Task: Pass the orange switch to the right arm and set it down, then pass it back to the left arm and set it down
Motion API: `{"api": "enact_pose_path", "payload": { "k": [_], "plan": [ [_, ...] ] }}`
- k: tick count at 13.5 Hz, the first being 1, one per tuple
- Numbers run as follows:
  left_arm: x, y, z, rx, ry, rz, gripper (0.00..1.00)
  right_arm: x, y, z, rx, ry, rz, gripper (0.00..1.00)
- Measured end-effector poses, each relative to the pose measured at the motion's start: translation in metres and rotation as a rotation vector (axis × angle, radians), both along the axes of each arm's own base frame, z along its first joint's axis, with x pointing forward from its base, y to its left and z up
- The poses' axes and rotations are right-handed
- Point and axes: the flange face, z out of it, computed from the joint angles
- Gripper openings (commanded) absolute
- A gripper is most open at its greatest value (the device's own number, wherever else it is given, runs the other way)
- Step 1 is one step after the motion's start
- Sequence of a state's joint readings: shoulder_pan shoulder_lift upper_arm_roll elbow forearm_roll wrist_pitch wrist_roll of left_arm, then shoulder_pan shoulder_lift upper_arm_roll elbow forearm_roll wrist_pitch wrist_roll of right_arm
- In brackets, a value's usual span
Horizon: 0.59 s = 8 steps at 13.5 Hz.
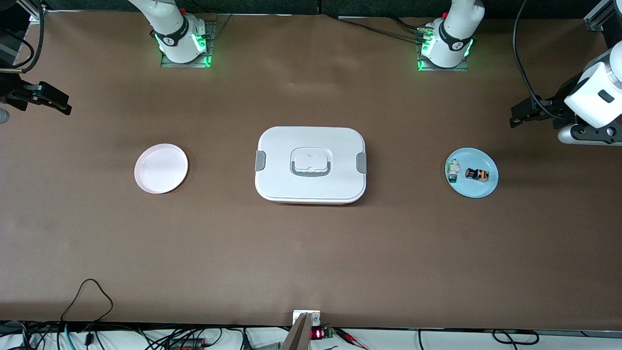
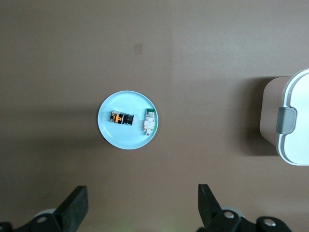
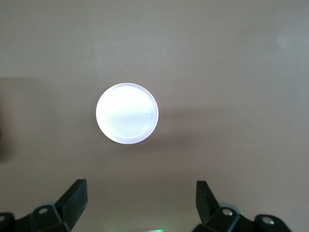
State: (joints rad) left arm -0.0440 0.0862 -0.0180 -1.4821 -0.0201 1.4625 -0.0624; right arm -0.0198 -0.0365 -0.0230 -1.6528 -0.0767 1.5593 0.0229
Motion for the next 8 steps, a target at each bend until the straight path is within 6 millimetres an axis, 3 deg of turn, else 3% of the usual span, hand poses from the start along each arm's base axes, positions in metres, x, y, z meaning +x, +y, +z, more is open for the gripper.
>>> {"api": "enact_pose_path", "payload": {
  "k": [8],
  "plan": [
    [-0.0026, 0.0064, -0.0008, 0.005, 0.040, -0.016, 1.00, 0.0000, 0.0000, 0.0001, 0.000, 0.000, 0.000, 1.00]
  ]
}}
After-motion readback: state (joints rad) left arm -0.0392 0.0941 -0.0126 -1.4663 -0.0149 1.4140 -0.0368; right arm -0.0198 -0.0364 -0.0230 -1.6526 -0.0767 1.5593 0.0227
